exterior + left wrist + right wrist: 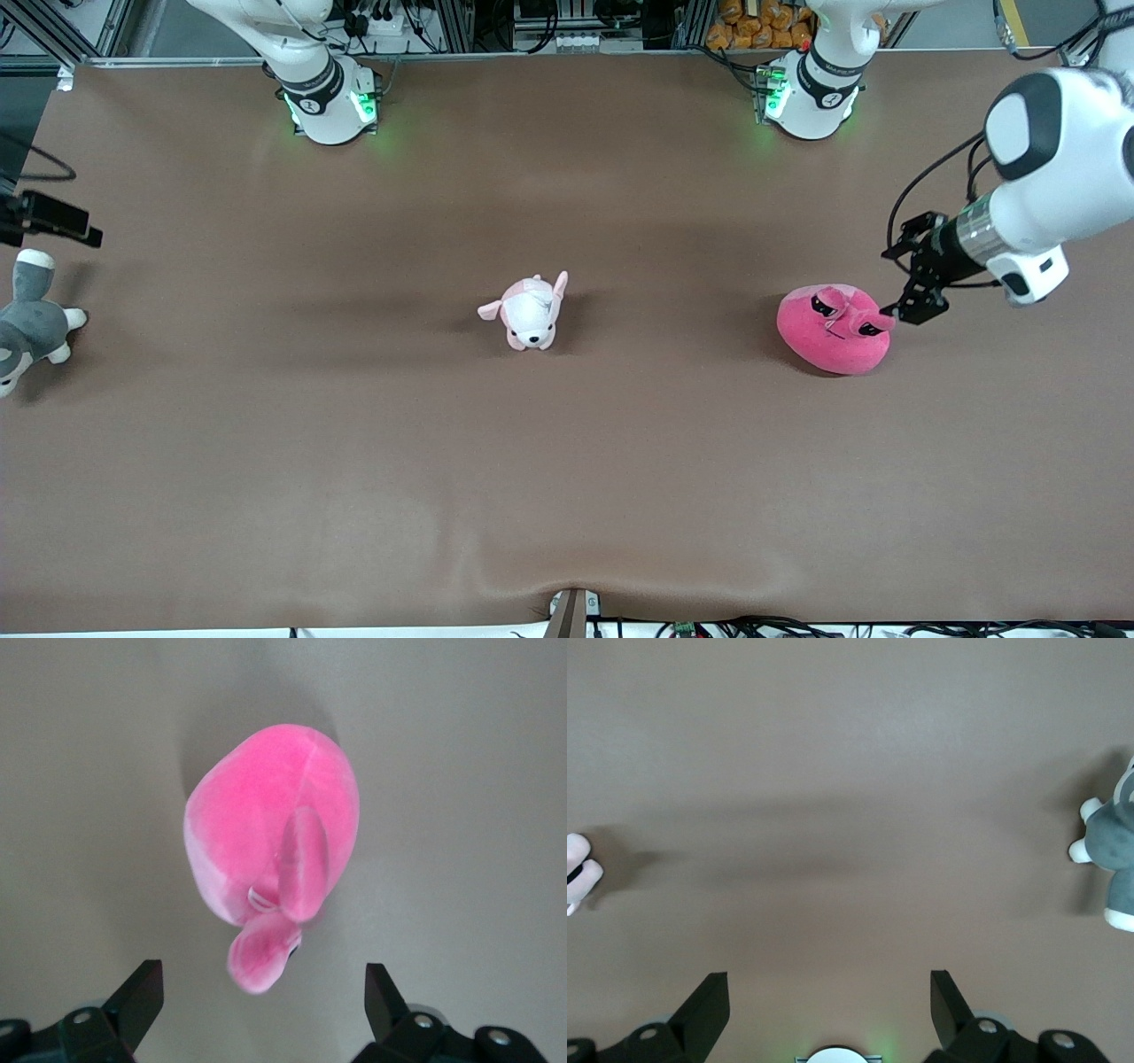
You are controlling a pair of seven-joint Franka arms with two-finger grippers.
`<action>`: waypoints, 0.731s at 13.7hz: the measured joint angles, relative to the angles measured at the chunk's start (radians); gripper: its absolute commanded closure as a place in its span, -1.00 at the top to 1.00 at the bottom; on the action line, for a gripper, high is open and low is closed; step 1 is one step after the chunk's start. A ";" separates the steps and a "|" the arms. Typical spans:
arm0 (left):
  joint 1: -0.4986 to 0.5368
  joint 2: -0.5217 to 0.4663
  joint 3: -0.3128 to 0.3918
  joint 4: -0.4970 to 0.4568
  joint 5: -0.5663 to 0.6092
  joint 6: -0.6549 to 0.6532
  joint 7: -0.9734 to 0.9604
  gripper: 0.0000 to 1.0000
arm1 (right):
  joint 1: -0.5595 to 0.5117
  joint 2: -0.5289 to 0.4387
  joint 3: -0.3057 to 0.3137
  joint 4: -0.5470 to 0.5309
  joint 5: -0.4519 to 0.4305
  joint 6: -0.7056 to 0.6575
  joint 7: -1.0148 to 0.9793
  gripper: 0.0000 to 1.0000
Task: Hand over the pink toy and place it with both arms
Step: 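Lower the left gripper onto the pink plush toy, then grasp the pink plush with the left gripper while the right gripper reaches in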
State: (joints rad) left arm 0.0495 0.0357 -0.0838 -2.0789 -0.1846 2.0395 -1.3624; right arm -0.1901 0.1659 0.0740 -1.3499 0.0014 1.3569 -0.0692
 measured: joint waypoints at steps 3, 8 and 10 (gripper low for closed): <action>0.000 0.075 0.000 0.002 -0.006 0.059 -0.018 1.00 | -0.012 0.026 0.000 -0.001 0.017 -0.009 0.006 1.00; 0.001 0.136 0.001 0.009 -0.006 0.085 -0.019 0.86 | -0.041 0.028 0.003 -0.003 0.150 -0.068 0.228 1.00; 0.002 0.137 0.003 0.012 -0.006 0.085 -0.018 0.75 | -0.031 0.028 0.012 -0.003 0.212 -0.098 0.351 1.00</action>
State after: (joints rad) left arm 0.0512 0.1723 -0.0810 -2.0674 -0.1904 2.1243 -1.3809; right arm -0.2208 0.1941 0.0864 -1.3530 0.2136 1.2586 0.2818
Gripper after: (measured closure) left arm 0.048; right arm 0.000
